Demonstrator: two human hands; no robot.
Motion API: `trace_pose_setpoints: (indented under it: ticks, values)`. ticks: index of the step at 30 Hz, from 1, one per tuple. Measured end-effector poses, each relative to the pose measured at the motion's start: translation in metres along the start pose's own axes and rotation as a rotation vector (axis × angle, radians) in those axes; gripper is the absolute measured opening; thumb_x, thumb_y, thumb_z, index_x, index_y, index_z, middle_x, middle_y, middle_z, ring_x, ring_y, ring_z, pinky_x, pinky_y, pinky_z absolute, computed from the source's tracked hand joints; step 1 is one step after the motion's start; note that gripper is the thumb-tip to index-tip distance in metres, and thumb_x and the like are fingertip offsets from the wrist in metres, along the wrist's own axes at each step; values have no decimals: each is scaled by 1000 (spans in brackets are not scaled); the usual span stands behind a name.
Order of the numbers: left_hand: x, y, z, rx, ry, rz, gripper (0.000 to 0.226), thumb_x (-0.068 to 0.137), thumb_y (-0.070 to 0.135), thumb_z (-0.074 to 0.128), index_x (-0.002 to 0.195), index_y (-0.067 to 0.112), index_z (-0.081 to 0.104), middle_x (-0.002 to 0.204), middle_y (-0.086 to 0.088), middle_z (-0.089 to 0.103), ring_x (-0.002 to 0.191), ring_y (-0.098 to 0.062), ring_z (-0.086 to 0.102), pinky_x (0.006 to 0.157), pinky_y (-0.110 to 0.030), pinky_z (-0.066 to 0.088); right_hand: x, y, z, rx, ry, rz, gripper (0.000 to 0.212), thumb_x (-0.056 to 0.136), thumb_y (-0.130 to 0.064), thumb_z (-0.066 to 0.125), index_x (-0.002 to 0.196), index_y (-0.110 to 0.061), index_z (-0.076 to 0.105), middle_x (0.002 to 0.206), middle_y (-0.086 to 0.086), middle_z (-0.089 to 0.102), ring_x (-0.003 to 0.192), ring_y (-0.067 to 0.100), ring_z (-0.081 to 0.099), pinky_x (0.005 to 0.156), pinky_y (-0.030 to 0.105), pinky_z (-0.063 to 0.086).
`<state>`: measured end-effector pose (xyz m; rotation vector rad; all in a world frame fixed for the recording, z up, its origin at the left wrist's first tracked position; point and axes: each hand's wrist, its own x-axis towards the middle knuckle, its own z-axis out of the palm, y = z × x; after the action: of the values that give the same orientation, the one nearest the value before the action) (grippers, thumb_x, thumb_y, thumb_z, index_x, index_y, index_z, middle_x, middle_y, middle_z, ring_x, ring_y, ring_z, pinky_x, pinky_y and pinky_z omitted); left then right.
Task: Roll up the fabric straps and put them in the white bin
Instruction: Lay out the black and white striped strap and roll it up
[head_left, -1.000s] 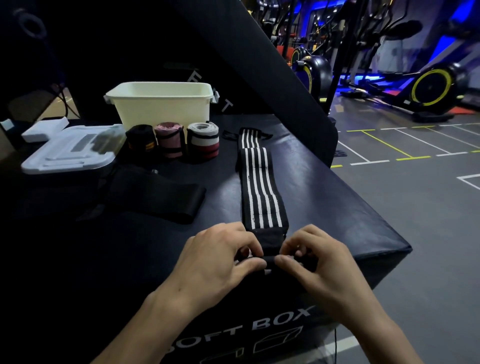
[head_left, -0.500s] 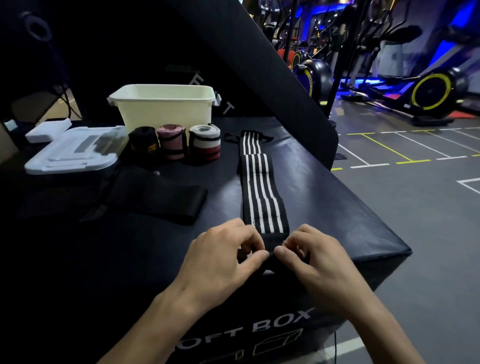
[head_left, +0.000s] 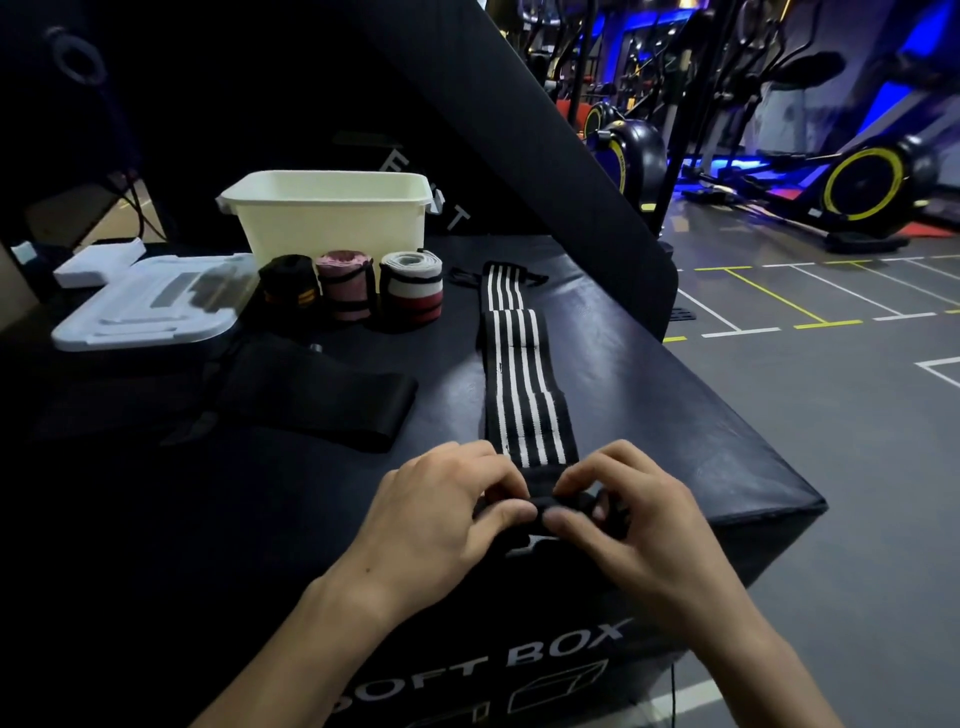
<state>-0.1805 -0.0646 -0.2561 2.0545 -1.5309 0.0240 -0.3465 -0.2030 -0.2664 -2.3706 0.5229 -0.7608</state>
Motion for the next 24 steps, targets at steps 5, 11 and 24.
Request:
trace_pose_setpoints:
  ticks: [5, 11, 24]
  values:
    - [6, -6, 2, -166, -44, -56, 18, 91, 56, 66, 93, 38, 69, 90, 23, 67, 88, 0, 61, 79, -32, 52, 1, 4, 0, -140, -18, -82, 20, 87, -54, 65, 94, -35, 63, 99, -20, 53, 81, 6, 60, 65, 27, 52]
    - [6, -7, -9, -401, -241, 42, 16, 83, 44, 81, 86, 29, 76, 81, 14, 71, 76, -12, 65, 67, -24, 50, -2, 8, -18, -41, -155, -155, 16, 90, -50, 69, 88, -35, 66, 91, -17, 56, 79, 8, 61, 64, 14, 41]
    - [4, -10, -8, -205, -95, 195, 32, 80, 61, 76, 87, 31, 69, 85, 17, 64, 79, -7, 63, 68, -24, 50, 2, 6, -13, -107, -159, -149, 20, 93, -54, 57, 87, -35, 61, 87, -16, 55, 80, 8, 59, 65, 22, 42]
